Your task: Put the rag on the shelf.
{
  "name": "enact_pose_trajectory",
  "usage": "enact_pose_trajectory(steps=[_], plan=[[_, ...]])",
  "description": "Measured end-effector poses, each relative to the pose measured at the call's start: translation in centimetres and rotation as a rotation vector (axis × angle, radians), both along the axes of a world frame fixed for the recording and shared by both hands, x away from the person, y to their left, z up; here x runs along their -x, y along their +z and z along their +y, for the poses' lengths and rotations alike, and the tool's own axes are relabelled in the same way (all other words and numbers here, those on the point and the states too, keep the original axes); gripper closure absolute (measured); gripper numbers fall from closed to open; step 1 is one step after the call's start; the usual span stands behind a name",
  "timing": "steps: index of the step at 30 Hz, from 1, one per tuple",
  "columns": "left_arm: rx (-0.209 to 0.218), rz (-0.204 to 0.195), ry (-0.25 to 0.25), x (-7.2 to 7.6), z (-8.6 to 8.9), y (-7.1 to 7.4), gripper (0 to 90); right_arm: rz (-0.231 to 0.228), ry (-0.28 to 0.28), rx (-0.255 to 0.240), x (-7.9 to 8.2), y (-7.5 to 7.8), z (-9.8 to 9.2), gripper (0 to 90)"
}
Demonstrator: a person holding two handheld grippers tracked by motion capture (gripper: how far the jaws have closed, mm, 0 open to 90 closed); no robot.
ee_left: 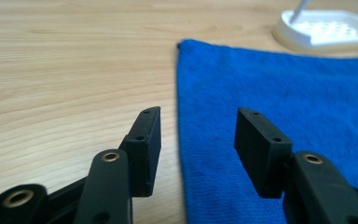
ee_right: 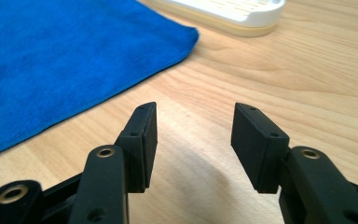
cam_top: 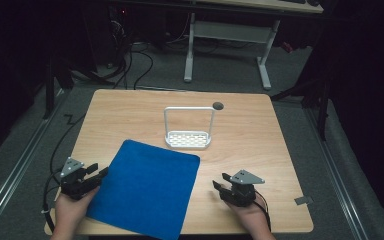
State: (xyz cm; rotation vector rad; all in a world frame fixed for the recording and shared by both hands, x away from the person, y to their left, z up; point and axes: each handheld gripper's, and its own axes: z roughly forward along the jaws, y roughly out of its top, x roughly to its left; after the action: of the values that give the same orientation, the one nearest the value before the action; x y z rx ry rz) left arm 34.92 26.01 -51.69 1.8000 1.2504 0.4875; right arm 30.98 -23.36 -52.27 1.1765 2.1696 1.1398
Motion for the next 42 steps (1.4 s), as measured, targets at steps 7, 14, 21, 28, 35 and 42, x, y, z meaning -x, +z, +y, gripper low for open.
enact_pose_trajectory(steps=[7,14,21,28,35,42], plan=[[-0.014,0.005,-0.026,-0.2,-0.8,-0.2,51.9,-0.017,0.023,0.022,0.4,0.1,0.2,50.6],[-0.008,0.0,-0.031,-0.1,-0.6,-0.2,53.6,-0.007,0.028,0.021,0.3,0.0,0.4,50.0],[0.002,-0.001,-0.027,0.1,-0.4,-0.3,56.4,-0.008,0.028,0.03,0.1,-0.2,0.8,50.1],[0.009,-0.001,-0.028,0.5,-0.3,-0.2,57.6,-0.018,0.045,0.015,-0.1,0.0,1.6,58.0],[-0.004,0.022,-0.04,1.6,0.0,-0.3,63.7,-0.033,0.126,0.051,-0.5,0.2,4.2,66.0],[-0.052,0.049,-0.08,2.6,-0.2,-0.6,70.0,-0.007,0.204,0.032,-0.9,0.0,6.4,71.8]])
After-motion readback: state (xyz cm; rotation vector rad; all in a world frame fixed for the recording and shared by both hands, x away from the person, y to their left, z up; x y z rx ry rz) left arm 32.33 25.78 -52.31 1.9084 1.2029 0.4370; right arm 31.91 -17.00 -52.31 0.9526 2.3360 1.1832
